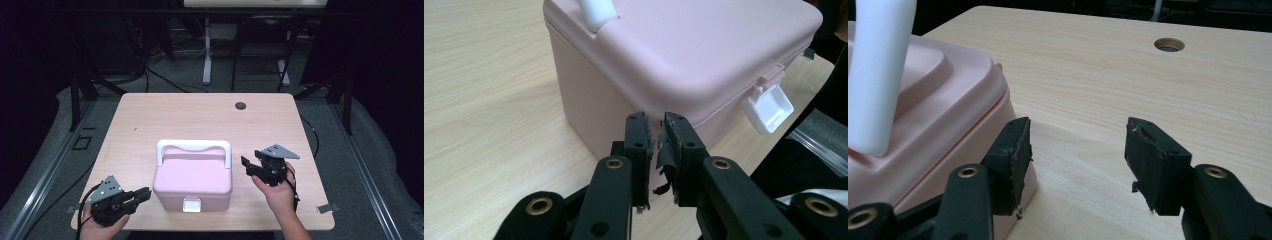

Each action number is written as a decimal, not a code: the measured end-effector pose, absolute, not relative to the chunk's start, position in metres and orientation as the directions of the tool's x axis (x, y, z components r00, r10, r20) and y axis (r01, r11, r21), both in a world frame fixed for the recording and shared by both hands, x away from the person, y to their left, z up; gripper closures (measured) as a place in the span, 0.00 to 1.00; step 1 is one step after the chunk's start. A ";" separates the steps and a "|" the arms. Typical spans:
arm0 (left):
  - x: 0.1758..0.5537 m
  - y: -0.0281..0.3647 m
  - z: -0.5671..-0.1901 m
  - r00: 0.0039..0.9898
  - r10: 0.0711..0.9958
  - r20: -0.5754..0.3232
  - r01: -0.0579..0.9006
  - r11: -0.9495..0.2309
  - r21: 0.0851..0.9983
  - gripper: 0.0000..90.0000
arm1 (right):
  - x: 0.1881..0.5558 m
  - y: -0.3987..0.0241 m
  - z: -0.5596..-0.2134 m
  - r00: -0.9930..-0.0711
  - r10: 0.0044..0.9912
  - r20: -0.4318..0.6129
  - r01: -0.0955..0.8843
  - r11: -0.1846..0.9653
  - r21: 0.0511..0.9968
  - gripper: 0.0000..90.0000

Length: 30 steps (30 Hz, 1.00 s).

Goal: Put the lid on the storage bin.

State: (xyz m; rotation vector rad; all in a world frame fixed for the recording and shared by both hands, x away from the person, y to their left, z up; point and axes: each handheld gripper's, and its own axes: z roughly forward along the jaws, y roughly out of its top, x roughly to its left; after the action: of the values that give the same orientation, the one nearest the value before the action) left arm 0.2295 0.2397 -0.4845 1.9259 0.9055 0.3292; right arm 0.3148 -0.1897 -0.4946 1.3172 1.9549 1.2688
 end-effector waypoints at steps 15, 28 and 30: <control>0.239 0.246 -0.483 0.667 0.730 -0.149 0.465 -0.251 0.849 0.81 | 0.315 -0.190 -0.495 -0.432 0.895 0.110 0.467 0.118 0.877 0.48; 0.262 0.251 -0.477 0.623 0.773 -0.122 0.458 -0.234 0.857 0.76 | 0.316 -0.190 -0.496 -0.428 0.897 0.107 0.468 0.118 0.876 0.48; 0.266 0.252 -0.477 0.614 0.779 -0.123 0.460 -0.226 0.859 0.76 | 0.315 -0.190 -0.496 -0.427 0.897 0.109 0.468 0.116 0.876 0.48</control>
State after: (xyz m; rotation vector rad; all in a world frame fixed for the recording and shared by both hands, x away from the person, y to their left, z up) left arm 0.2659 0.2517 -0.4771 1.8719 0.9918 0.4146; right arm 0.3154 -0.1902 -0.4963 1.3210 1.9477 1.2593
